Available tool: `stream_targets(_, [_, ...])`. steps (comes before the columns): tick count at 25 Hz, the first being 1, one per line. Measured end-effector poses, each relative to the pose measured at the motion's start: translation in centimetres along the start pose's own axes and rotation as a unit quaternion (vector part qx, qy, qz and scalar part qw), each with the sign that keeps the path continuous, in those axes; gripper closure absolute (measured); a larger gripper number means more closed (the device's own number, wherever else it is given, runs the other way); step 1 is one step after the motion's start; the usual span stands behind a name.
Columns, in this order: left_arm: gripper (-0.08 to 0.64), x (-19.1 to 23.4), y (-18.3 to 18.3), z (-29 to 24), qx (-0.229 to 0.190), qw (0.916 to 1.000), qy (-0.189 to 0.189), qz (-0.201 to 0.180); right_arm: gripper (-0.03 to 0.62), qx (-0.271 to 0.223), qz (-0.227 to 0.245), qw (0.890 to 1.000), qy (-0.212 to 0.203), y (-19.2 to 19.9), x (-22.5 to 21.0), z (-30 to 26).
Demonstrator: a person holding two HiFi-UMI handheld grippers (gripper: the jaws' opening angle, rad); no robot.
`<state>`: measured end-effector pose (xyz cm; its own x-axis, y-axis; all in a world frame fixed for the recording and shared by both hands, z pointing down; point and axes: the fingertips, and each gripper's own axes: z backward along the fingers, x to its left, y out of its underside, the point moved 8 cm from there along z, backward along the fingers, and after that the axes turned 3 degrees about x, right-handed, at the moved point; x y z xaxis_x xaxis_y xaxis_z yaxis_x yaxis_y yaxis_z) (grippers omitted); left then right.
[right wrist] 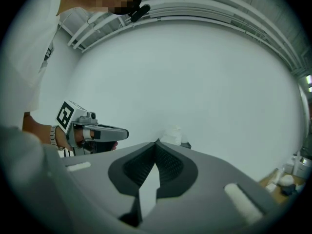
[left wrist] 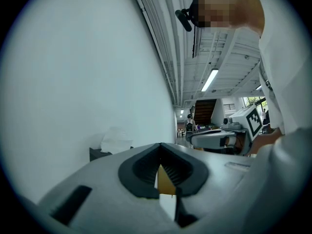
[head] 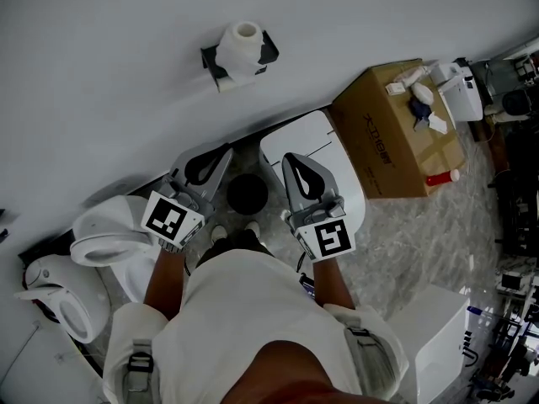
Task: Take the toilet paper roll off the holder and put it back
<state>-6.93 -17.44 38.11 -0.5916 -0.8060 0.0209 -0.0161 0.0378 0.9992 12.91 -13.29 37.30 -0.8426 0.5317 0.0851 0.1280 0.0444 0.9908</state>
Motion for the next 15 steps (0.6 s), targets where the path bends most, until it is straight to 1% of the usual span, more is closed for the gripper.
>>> stream_targets(5, [0.560,0.1,0.1,0.1,0.002,1.0000,0.001,0.002,0.584,0.006,0.003,1.000,-0.008,0.2,0.4,-0.3])
stream_targets(15, [0.560,0.4,-0.1,0.6,-0.001,1.0000,0.001,-0.003,0.584,0.003,0.007,1.000,-0.017,0.0,1.1,-0.9])
